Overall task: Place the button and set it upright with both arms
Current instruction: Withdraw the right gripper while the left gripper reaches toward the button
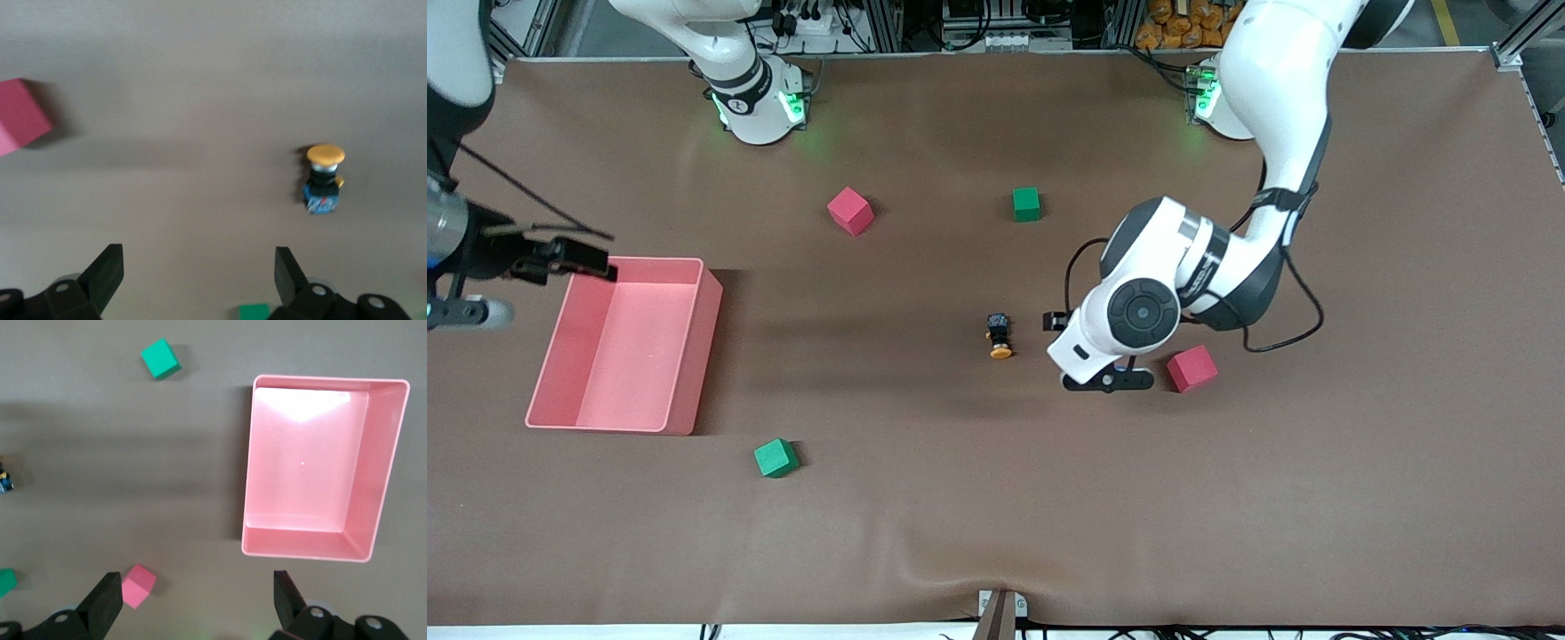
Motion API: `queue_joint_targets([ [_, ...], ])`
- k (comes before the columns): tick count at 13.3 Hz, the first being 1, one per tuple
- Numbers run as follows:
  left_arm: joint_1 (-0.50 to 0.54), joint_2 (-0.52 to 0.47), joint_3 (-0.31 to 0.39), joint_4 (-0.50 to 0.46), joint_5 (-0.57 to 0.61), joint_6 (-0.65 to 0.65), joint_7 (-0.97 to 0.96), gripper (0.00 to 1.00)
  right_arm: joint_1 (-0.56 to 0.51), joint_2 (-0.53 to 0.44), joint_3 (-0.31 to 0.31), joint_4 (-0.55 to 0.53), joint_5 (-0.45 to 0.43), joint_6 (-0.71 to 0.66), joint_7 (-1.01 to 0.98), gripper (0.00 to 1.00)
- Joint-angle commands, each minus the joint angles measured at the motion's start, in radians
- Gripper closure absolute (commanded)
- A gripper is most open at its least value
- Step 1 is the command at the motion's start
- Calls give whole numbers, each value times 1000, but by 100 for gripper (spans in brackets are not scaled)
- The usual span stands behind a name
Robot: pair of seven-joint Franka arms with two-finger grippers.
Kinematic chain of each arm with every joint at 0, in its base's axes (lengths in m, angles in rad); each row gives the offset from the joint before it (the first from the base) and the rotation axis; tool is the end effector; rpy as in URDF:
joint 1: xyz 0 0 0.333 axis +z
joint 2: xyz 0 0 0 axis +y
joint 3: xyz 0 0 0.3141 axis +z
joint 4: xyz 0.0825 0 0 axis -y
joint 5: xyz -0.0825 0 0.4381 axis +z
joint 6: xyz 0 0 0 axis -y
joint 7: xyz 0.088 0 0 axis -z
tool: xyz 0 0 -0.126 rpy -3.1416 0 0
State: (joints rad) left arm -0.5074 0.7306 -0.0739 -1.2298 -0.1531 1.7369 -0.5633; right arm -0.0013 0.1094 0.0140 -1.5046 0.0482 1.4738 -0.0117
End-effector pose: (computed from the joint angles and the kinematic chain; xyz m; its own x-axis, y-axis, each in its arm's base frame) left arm 0.6378 -0.4248 0.2825 0.9566 0.0299 -0.2899 0.0437 -0.9982 0.0413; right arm 0.6270 0.0140 0.5628 0.9899 0.0291 -0.1390 0.0221 -0.9984 -0.0513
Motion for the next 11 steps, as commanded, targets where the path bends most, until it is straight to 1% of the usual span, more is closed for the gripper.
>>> queue_joint_targets([
  [1, -34, 68, 5, 49, -26, 59, -88, 0, 0, -88, 17, -72, -66, 14, -11, 0],
  [3, -92, 87, 26, 49, -25, 90, -112, 0, -8, -89, 9, -40, -70, -10, -97, 0],
  [5, -144, 98, 45, 49, -25, 119, -121, 0, -9, -88, 9, 7, -70, -39, -106, 0],
  [7, -149, 119, 39, 50, -26, 159, -139, 0, -11, -88, 9, 36, -61, -41, -88, 0],
  [10, -168, 138, 36, 50, -31, 191, -142, 0, -6, -86, 3, 43, -37, -35, -60, 0],
  [11, -168, 139, 36, 50, -52, 206, -142, 0, -2, -85, 4, 43, -37, -29, -39, 0],
])
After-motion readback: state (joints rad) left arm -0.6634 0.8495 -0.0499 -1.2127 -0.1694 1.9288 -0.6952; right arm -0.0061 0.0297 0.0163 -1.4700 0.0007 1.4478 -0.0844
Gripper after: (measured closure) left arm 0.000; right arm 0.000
